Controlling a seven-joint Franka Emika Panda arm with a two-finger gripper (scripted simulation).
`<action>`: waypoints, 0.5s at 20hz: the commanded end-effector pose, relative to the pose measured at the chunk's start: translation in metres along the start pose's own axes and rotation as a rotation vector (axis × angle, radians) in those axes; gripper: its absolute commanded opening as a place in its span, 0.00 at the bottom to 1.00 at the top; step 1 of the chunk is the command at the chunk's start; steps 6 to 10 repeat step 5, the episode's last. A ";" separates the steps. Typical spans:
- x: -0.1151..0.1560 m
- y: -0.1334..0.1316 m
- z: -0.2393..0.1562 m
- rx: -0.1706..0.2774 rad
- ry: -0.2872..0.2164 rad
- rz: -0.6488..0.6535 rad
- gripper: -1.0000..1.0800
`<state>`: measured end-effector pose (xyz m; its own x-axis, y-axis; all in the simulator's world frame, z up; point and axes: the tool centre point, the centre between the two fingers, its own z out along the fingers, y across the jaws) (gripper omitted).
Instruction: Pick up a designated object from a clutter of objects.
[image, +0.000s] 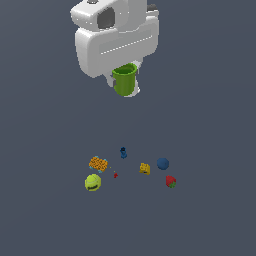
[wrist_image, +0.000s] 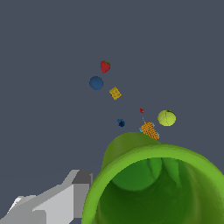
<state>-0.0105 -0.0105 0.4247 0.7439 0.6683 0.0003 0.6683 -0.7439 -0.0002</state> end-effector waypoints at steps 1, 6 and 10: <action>-0.001 0.000 -0.008 0.000 0.000 0.000 0.00; -0.001 0.000 -0.012 0.000 0.000 0.000 0.00; -0.001 0.000 -0.012 0.000 0.000 0.000 0.00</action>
